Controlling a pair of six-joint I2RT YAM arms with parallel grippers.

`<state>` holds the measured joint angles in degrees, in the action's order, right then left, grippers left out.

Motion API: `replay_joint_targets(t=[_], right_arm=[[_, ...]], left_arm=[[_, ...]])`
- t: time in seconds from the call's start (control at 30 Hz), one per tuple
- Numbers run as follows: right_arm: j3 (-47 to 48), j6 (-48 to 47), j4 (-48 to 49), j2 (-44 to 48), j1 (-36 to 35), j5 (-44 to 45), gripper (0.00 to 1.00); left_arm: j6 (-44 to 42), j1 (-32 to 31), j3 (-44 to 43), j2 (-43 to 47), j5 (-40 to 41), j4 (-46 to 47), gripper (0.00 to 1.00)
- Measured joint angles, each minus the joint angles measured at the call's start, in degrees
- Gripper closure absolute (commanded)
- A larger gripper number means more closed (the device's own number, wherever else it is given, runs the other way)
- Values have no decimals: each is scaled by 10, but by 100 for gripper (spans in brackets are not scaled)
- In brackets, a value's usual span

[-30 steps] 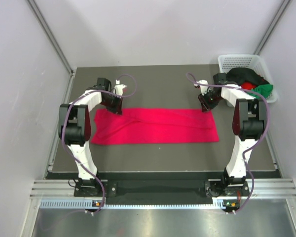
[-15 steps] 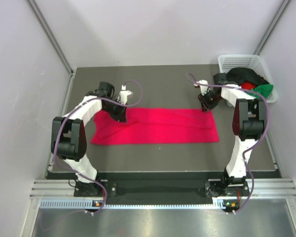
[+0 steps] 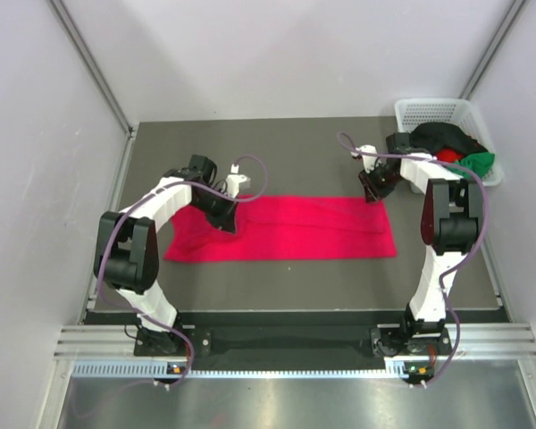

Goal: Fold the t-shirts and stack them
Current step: Fold the tshirt

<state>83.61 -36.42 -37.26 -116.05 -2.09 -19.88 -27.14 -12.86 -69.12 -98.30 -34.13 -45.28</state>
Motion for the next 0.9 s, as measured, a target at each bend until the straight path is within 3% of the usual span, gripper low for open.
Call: replay_joint_targets(t=[0.17, 0.2, 0.23, 0.3, 0.57, 0.9], right_arm=[[0, 0, 0, 0, 0, 0, 69], [0, 0, 0, 0, 0, 0, 69], [0, 0, 0, 0, 0, 0, 69], [0, 0, 0, 0, 0, 0, 69], [0, 0, 0, 0, 0, 0, 68], [2, 15, 0, 2, 0, -2, 64]], left_arm=[[-12, -10, 17, 15, -14, -19, 79], [-16, -12, 20, 20, -19, -25, 71], [-20, -15, 24, 26, -23, -33, 52], [-24, -18, 26, 38, -27, -45, 44], [-15, 6, -42, 57, 48, -30, 45], [13, 101, -89, -72, 172, 34, 43]])
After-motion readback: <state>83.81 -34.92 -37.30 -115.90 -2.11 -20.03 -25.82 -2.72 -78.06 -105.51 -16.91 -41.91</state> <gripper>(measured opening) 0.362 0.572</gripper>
